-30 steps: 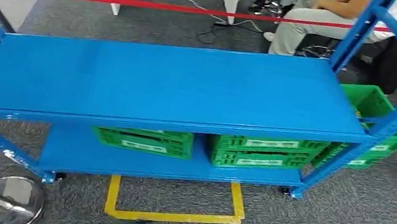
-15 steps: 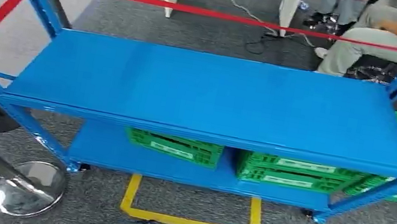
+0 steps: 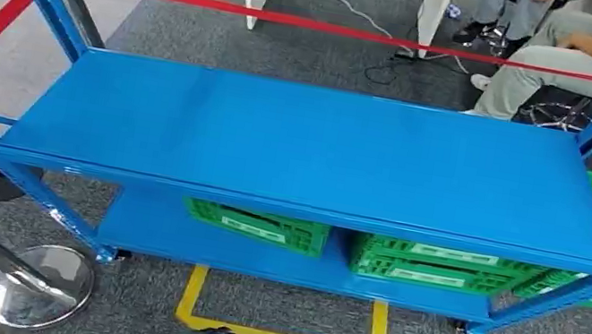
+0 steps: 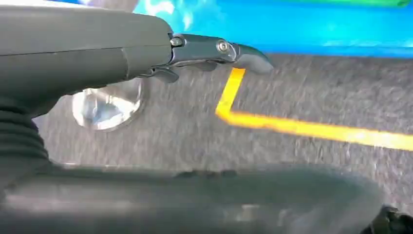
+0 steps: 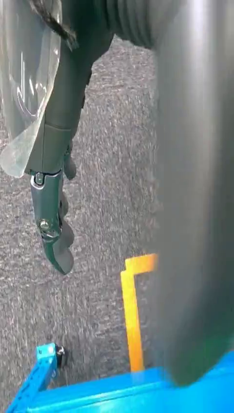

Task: Take the parts from the cabinet and place them on the table.

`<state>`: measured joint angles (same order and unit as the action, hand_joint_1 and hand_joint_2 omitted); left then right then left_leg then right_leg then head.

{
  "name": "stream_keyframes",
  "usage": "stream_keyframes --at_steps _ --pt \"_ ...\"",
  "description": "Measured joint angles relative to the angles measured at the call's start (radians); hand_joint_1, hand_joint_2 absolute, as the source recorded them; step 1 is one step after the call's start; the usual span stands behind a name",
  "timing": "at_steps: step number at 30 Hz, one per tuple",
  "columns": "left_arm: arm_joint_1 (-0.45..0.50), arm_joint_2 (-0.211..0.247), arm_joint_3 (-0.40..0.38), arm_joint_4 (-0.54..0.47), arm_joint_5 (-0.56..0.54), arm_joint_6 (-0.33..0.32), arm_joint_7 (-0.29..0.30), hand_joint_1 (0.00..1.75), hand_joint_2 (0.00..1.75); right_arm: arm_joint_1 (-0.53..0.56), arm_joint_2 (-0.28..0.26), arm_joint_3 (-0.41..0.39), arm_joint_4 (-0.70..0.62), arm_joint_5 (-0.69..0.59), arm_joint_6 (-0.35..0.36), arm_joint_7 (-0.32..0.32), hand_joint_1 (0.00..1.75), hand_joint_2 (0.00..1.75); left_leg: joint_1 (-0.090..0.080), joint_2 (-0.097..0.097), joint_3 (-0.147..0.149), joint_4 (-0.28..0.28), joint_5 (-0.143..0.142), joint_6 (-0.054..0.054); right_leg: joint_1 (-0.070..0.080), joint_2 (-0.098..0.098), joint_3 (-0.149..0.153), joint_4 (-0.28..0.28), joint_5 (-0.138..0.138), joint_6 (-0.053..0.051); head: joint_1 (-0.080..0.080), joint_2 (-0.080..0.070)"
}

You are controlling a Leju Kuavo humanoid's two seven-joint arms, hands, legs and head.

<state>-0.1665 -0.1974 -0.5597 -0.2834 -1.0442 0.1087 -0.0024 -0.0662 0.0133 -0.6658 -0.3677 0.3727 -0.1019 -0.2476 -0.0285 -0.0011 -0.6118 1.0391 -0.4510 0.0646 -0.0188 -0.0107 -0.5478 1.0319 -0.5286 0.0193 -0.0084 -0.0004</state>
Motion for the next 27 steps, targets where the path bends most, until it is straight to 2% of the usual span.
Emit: stream_keyframes --at_steps 1,2,3,4,5,7,8,9,10,12,13,14,15,17,18,19,20,21,23,24,25,26,27 --pt "0.013 0.001 0.010 0.000 0.026 -0.005 0.003 0.00 1.75 0.003 0.000 0.015 0.000 -0.008 0.003 0.006 0.00 1.75 -0.001 0.000 -0.002 -0.002 -0.003 0.002 -0.001 -0.002 -0.001 -0.006 0.002 0.006 0.002 0.000" --pt "0.027 0.005 0.018 0.000 0.049 -0.006 0.005 0.00 0.00 0.005 0.000 0.027 0.000 -0.017 0.007 0.010 0.00 0.00 -0.001 -0.002 0.000 -0.010 -0.002 0.003 -0.001 -0.005 0.004 -0.014 0.003 0.011 0.000 0.000" --pt "0.037 0.007 0.029 0.000 0.078 -0.010 0.006 0.00 0.00 0.008 -0.003 0.042 -0.001 -0.027 0.009 0.017 0.00 0.00 0.012 -0.002 0.017 -0.038 0.006 -0.002 0.002 -0.007 0.009 -0.017 -0.002 0.019 0.002 0.000" --pt "0.044 0.010 0.040 0.000 0.107 -0.011 0.006 0.00 0.00 0.014 -0.005 0.057 -0.002 -0.038 0.012 0.022 0.00 0.00 0.013 -0.002 0.028 -0.052 0.010 -0.008 0.001 -0.001 0.002 -0.003 -0.016 0.021 0.004 0.000" --pt "0.046 0.012 0.050 -0.001 0.133 -0.013 0.006 0.00 0.00 0.018 -0.005 0.071 -0.001 -0.047 0.015 0.030 0.00 0.00 0.014 -0.002 0.032 -0.055 0.009 -0.006 0.001 0.005 -0.020 0.041 -0.043 0.021 0.005 0.000" --pt "0.052 0.017 0.074 -0.007 0.188 -0.019 0.006 0.00 0.00 0.038 -0.005 0.104 0.003 -0.066 0.020 0.046 0.00 0.00 0.013 -0.004 0.033 -0.054 0.006 -0.004 -0.001 0.007 -0.109 0.206 -0.109 0.027 0.007 0.000" --pt "0.055 0.021 0.087 -0.013 0.215 -0.021 0.006 0.00 0.00 0.051 -0.005 0.119 0.007 -0.076 0.022 0.053 0.00 0.00 0.012 -0.006 0.033 -0.053 0.005 -0.004 -0.001 0.008 -0.143 0.260 -0.122 0.030 0.006 0.000" --pt "0.058 0.026 0.101 -0.020 0.242 -0.024 0.006 0.00 0.00 0.068 -0.005 0.134 0.012 -0.085 0.025 0.059 0.00 0.00 0.011 -0.009 0.035 -0.053 0.003 -0.004 -0.001 0.008 -0.160 0.276 -0.109 0.032 0.007 0.000" --pt "0.060 0.029 0.113 -0.030 0.265 -0.027 0.006 0.00 0.00 0.083 -0.005 0.148 0.019 -0.095 0.027 0.065 0.00 0.00 0.011 -0.011 0.038 -0.053 0.000 -0.005 -0.001 0.007 -0.150 0.243 -0.074 0.033 0.006 0.000" --pt "0.060 0.035 0.137 -0.053 0.314 -0.031 0.006 0.00 0.00 0.108 -0.005 0.176 0.031 -0.112 0.031 0.076 0.00 0.00 0.012 -0.016 0.046 -0.049 -0.007 -0.014 -0.002 0.007 -0.076 0.077 0.025 0.031 0.007 0.000" --pt "0.060 0.039 0.149 -0.063 0.337 -0.033 0.006 0.00 0.00 0.119 -0.005 0.191 0.037 -0.120 0.034 0.081 0.00 0.00 0.011 -0.016 0.048 -0.044 -0.013 -0.020 -0.003 0.008 -0.041 0.000 0.049 0.029 0.008 0.000" --pt "0.060 0.045 0.163 -0.071 0.365 -0.036 0.006 0.00 0.00 0.124 -0.005 0.208 0.044 -0.130 0.037 0.088 0.00 0.00 0.003 -0.016 0.043 -0.037 -0.018 -0.027 0.000 0.012 -0.019 -0.014 0.033 0.023 0.007 0.000" --pt "0.064 0.052 0.178 -0.077 0.393 -0.039 0.006 0.00 0.00 0.134 -0.005 0.225 0.048 -0.140 0.039 0.095 0.00 0.00 0.003 -0.016 0.041 -0.034 -0.018 -0.029 -0.001 0.013 -0.023 -0.014 0.037 0.012 0.003 0.000" --pt "0.080 0.064 0.206 -0.085 0.448 -0.044 0.006 0.00 0.00 0.155 -0.005 0.259 0.049 -0.159 0.045 0.107 0.00 0.00 0.006 -0.016 0.045 -0.035 -0.018 -0.032 0.004 0.013 -0.022 -0.012 0.034 0.004 0.005 0.000" --pt "0.091 0.072 0.221 -0.087 0.477 -0.047 0.006 0.00 0.00 0.159 -0.005 0.277 0.049 -0.169 0.048 0.114 0.00 0.00 0.006 -0.016 0.044 -0.030 -0.023 -0.037 -0.003 0.011 -0.020 -0.016 0.037 -0.003 0.006 0.000" --pt "0.105 0.078 0.235 -0.087 0.504 -0.050 0.006 0.00 0.00 0.159 -0.005 0.295 0.048 -0.179 0.050 0.119 0.00 0.00 0.008 -0.014 0.041 -0.016 -0.038 -0.047 -0.004 0.009 -0.018 -0.017 0.037 -0.008 0.004 0.000" --pt "0.114 0.082 0.245 -0.087 0.523 -0.052 0.006 0.00 0.00 0.158 -0.005 0.307 0.047 -0.185 0.052 0.122 0.00 0.00 0.009 -0.012 0.028 0.015 -0.062 -0.054 -0.006 0.008 -0.017 -0.017 0.035 -0.015 -0.003 0.000" --pt "0.129 0.088 0.259 -0.087 0.549 -0.055 0.006 0.00 0.00 0.155 -0.007 0.322 0.043 -0.194 0.052 0.129 0.00 0.00 0.015 -0.011 -0.008 0.096 -0.108 -0.063 -0.006 0.006 -0.016 -0.017 0.034 -0.018 -0.002 0.000" --pt "0.163 0.100 0.283 -0.083 0.597 -0.060 0.006 0.00 0.00 0.151 -0.008 0.351 0.026 -0.212 0.058 0.140 0.00 0.00 0.024 -0.010 -0.082 0.252 -0.173 -0.072 -0.006 0.001 -0.016 -0.017 0.032 -0.019 -0.001 0.000" --pt "0.182 0.104 0.293 -0.078 0.618 -0.063 0.006 0.00 0.00 0.147 -0.008 0.363 0.016 -0.219 0.060 0.145 0.00 0.00 0.027 -0.010 -0.098 0.284 -0.175 -0.073 -0.006 0.000 -0.015 -0.017 0.032 -0.020 -0.002 0.000" --pt "0.204 0.109 0.302 -0.071 0.636 -0.065 0.006 0.00 0.00 0.140 -0.008 0.375 0.005 -0.225 0.062 0.149 0.00 0.00 0.030 -0.009 -0.090 0.266 -0.151 -0.075 -0.006 0.000 -0.014 -0.017 0.031 -0.019 -0.002 0.000" --pt "0.222 0.114 0.313 -0.061 0.657 -0.067 0.006 0.00 0.00 0.133 -0.008 0.388 -0.011 -0.232 0.064 0.153 0.00 0.00 0.032 -0.008 -0.061 0.204 -0.109 -0.074 -0.007 0.001 -0.011 -0.017 0.030 -0.018 -0.002 0.000" --pt "0.237 0.118 0.320 -0.053 0.672 -0.069 0.006 0.00 0.00 0.125 -0.008 0.399 -0.025 -0.238 0.066 0.156 0.00 0.00 0.033 -0.007 -0.018 0.117 -0.063 -0.072 -0.008 0.001 -0.008 -0.017 0.028 -0.016 -0.002 0.000"
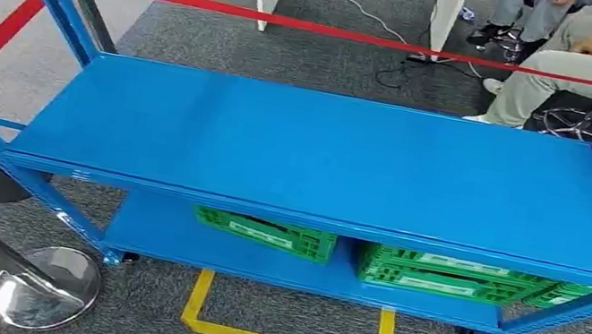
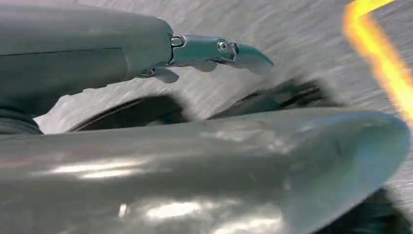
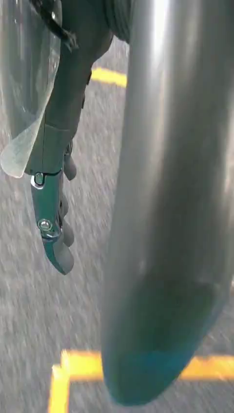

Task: Take the parts from the cabinet and place them on the table.

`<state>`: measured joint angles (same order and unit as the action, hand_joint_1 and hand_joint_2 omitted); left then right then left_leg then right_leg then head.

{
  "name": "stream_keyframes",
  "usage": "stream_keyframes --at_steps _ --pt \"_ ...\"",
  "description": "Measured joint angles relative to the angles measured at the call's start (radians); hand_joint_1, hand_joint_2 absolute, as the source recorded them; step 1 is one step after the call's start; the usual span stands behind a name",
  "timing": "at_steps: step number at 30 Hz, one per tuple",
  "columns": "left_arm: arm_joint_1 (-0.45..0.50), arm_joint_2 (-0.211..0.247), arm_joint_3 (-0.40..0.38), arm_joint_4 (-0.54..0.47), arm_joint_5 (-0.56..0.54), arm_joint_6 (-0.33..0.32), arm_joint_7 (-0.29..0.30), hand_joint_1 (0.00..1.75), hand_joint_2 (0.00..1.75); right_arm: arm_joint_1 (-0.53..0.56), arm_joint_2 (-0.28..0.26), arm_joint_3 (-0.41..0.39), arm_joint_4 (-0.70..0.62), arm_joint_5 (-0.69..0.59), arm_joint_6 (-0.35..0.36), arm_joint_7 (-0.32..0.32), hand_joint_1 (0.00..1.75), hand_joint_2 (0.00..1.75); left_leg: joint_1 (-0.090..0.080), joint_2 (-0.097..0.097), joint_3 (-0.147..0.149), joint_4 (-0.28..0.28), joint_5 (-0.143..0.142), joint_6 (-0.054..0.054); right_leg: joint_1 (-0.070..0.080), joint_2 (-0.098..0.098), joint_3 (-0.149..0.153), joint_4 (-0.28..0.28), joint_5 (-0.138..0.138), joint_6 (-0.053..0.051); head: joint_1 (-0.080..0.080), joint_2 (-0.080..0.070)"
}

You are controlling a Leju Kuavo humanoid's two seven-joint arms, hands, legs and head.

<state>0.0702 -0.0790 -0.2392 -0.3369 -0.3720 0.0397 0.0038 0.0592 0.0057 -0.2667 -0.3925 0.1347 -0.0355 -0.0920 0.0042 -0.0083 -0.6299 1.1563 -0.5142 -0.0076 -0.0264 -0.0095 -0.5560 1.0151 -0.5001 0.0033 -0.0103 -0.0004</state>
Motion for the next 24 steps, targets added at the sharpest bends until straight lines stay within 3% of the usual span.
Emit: stream_keyframes --at_steps 1,2,6,7,8,15,18,19,20,24 --pt "0.012 0.004 0.007 0.006 0.014 -0.001 0.000 0.00 0.00 -0.006 0.000 0.009 -0.011 -0.005 0.002 0.003 0.00 0.00 0.000 0.003 0.040 -0.080 0.035 0.003 -0.001 0.000 0.003 0.000 -0.002 0.003 0.000 0.000" --pt "0.025 0.008 0.020 0.015 0.038 -0.003 0.000 0.00 0.00 -0.014 0.000 0.024 -0.027 -0.013 0.003 0.009 0.00 0.00 -0.003 0.008 0.073 -0.142 0.030 0.006 0.003 -0.002 0.004 0.000 -0.004 0.009 0.000 0.000" --pt "0.070 0.027 0.073 0.025 0.135 -0.012 0.000 0.00 0.00 -0.016 0.000 0.082 -0.050 -0.049 0.011 0.035 0.00 0.00 -0.007 0.006 0.078 -0.154 0.032 0.022 0.004 -0.003 0.001 -0.013 -0.004 0.032 0.001 0.000" --pt "0.075 0.031 0.088 0.024 0.163 -0.014 -0.001 0.00 0.00 -0.004 -0.002 0.098 -0.050 -0.058 0.014 0.041 0.00 0.00 -0.004 0.005 0.079 -0.161 0.036 0.009 0.006 -0.002 0.005 -0.018 -0.012 -0.011 0.004 0.000" --pt "0.075 0.035 0.102 0.021 0.191 -0.016 -0.001 0.00 0.00 0.005 -0.003 0.113 -0.049 -0.067 0.016 0.048 0.00 0.00 -0.005 0.004 0.079 -0.161 0.036 0.010 0.007 -0.003 0.005 -0.016 -0.008 -0.027 0.005 0.000" --pt "0.077 0.056 0.173 -0.006 0.350 -0.031 -0.002 0.00 0.00 0.071 -0.003 0.197 -0.034 -0.125 0.032 0.087 0.00 0.00 -0.012 0.003 0.080 -0.160 0.031 0.025 0.002 -0.002 0.022 -0.027 0.003 -0.006 0.004 0.000" --pt "0.077 0.062 0.190 -0.015 0.367 -0.034 -0.002 0.00 0.00 0.083 -0.003 0.216 -0.030 -0.132 0.034 0.089 0.00 0.00 -0.014 0.004 0.080 -0.159 0.030 0.028 -0.002 -0.001 0.025 -0.033 0.003 0.033 0.004 0.000" --pt "0.077 0.064 0.193 -0.017 0.370 -0.034 -0.002 0.00 0.00 0.084 -0.003 0.219 -0.028 -0.133 0.034 0.090 0.00 0.00 -0.014 0.004 0.080 -0.159 0.030 0.028 -0.002 -0.001 0.025 -0.033 0.002 0.034 0.004 0.000" --pt "0.078 0.065 0.197 -0.019 0.371 -0.034 -0.002 0.00 1.75 0.086 -0.003 0.224 -0.027 -0.133 0.034 0.090 0.00 1.75 -0.014 0.004 0.081 -0.159 0.030 0.028 -0.002 -0.002 0.025 -0.033 0.002 0.034 0.004 0.000" --pt "0.068 0.061 0.197 -0.023 0.358 -0.034 -0.002 0.00 1.75 0.083 -0.003 0.219 -0.025 -0.131 0.034 0.090 0.00 1.75 -0.013 0.004 0.081 -0.159 0.031 0.029 -0.002 -0.002 0.024 -0.033 0.002 0.034 0.003 0.000"
